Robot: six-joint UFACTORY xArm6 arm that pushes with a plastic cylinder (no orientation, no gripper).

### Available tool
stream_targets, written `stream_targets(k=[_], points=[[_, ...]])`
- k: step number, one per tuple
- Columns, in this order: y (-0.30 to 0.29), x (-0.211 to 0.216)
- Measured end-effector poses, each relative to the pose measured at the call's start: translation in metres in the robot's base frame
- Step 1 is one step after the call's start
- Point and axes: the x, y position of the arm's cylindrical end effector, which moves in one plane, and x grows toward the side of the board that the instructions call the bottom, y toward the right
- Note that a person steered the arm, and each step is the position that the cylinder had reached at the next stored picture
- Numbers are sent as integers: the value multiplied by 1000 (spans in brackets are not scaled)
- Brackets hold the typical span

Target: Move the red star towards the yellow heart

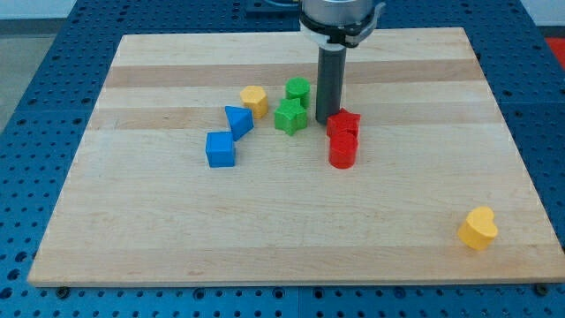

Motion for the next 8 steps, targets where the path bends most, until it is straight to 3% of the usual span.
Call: stream_targets(k=[8], points=[[101, 102]])
